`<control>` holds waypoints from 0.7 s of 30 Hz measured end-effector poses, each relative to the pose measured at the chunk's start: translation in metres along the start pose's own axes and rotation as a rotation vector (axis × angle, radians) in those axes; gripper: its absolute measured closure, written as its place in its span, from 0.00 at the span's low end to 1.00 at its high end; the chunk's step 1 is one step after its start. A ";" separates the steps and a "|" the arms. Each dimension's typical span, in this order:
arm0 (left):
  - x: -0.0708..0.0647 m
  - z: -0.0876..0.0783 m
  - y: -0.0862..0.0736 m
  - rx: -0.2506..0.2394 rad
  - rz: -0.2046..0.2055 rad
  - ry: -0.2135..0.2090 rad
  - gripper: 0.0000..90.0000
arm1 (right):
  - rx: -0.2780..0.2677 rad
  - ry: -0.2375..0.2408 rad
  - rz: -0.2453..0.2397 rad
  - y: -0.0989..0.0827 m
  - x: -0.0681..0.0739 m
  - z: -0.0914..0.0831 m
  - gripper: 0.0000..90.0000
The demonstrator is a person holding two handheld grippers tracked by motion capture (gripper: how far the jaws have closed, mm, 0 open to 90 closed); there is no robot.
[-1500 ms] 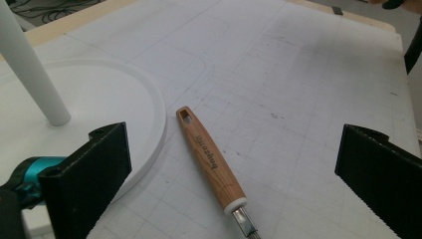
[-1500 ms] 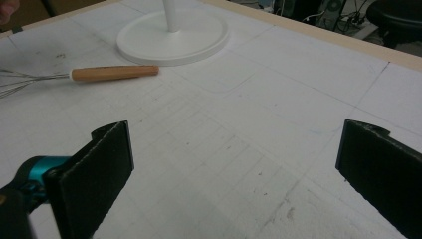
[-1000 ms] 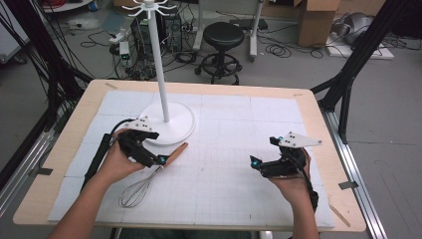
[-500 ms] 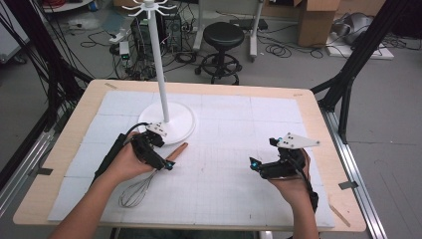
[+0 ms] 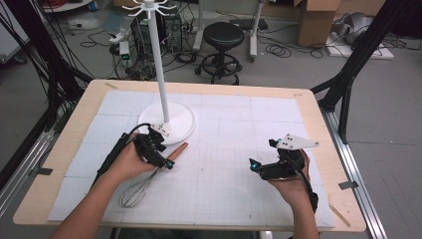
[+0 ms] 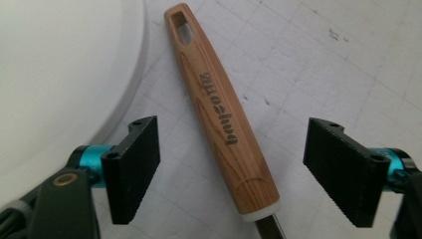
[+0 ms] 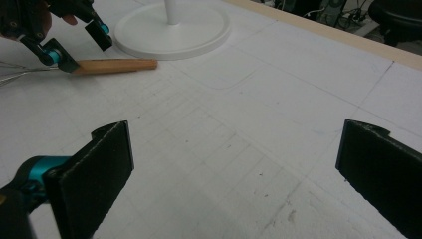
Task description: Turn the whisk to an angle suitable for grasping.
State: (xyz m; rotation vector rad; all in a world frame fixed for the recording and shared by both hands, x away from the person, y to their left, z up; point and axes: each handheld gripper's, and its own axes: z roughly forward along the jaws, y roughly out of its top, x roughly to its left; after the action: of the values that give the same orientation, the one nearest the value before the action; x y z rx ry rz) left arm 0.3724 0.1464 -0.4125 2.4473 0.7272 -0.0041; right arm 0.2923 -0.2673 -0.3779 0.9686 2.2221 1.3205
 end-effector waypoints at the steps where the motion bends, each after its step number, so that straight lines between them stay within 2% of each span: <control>1: -0.001 0.001 0.000 0.004 -0.010 0.002 0.30 | 0.000 0.002 0.006 0.000 0.000 0.000 0.00; 2: 0.000 0.002 0.000 0.013 -0.006 0.003 0.33 | 0.009 0.000 0.005 0.000 0.000 0.002 0.00; 6: 0.000 0.006 -0.001 0.052 0.009 0.023 0.36 | 0.017 -0.004 -0.003 -0.001 0.001 0.003 0.00; 7: 0.000 0.008 -0.001 0.058 0.006 0.033 0.41 | 0.014 -0.003 0.003 0.000 0.001 0.003 0.00; 11: 0.000 0.007 -0.001 0.060 0.003 0.046 0.49 | 0.016 -0.008 -0.002 -0.001 0.001 0.002 0.00; 12: -0.001 0.006 -0.001 0.061 0.004 0.038 0.49 | 0.016 -0.008 -0.002 -0.001 0.001 0.002 0.00; 13: -0.001 0.006 -0.001 0.061 0.007 0.025 0.58 | 0.017 -0.009 0.000 -0.001 0.001 0.001 0.00; 14: -0.003 0.007 -0.001 0.064 0.016 0.017 0.58 | 0.017 -0.009 0.000 -0.001 0.001 0.001 0.00; 18: -0.010 0.007 0.001 0.087 0.037 0.060 0.61 | 0.030 -0.009 0.000 -0.002 0.000 0.004 0.00; 21: -0.013 0.008 0.002 0.098 0.048 0.071 0.62 | 0.031 -0.010 -0.005 -0.001 0.000 0.005 0.00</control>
State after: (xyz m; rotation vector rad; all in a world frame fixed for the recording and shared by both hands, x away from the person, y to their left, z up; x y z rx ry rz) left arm 0.3632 0.1343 -0.4162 2.5696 0.7135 0.0673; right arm 0.2944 -0.2647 -0.3814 0.9783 2.2424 1.2805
